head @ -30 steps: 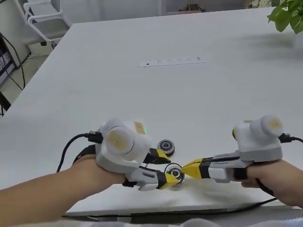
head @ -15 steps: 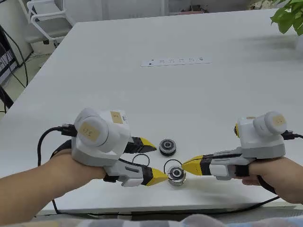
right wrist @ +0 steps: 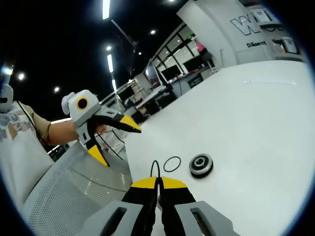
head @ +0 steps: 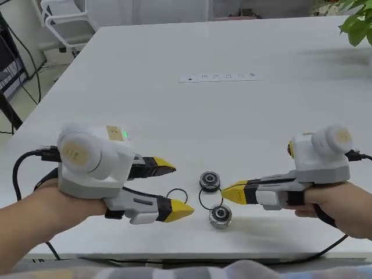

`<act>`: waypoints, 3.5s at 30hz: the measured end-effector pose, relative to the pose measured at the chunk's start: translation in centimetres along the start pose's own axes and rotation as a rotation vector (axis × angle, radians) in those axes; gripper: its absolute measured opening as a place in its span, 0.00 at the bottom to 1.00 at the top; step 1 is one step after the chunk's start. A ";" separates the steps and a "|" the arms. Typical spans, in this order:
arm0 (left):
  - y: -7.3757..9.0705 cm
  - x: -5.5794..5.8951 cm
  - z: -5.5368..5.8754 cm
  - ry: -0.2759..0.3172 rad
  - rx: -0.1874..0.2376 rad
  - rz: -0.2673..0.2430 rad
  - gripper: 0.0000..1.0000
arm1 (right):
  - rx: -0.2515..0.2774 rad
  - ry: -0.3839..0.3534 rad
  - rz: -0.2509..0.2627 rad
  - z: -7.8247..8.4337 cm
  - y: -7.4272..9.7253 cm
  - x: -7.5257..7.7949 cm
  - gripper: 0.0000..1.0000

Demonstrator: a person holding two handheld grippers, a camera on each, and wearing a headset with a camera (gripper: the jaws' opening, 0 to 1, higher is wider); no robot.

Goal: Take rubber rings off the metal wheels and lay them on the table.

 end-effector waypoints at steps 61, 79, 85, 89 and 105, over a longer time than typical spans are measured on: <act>5.9 -3.5 3.7 0.129 0.009 -0.191 0.59 | -0.153 -0.034 0.084 0.0 -8.0 3.5 0.00; 6.1 -3.5 3.9 0.129 0.006 -0.193 0.58 | -0.188 0.022 0.137 0.3 -8.0 4.2 0.02; 6.1 -3.4 3.9 0.129 0.003 -0.189 0.58 | -0.202 0.045 0.137 0.5 -8.0 3.8 0.07; 6.0 -3.3 3.9 0.130 0.002 -0.188 0.58 | -0.210 0.069 0.130 0.4 -8.0 3.4 0.11; 5.6 -4.0 3.2 0.119 0.005 -0.193 0.57 | -0.142 0.120 0.108 -2.1 -6.3 2.1 0.16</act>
Point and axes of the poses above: the centre of the closed fingertips' face, and the gripper's own axes: y roughly backward along the fingers, x roughly to its right, z roughly out of its underside, the point moved 2 cm from there along y, roughly backward along the fingers, and after that the axes turned 7 degrees about -z, right-handed, at the moved point
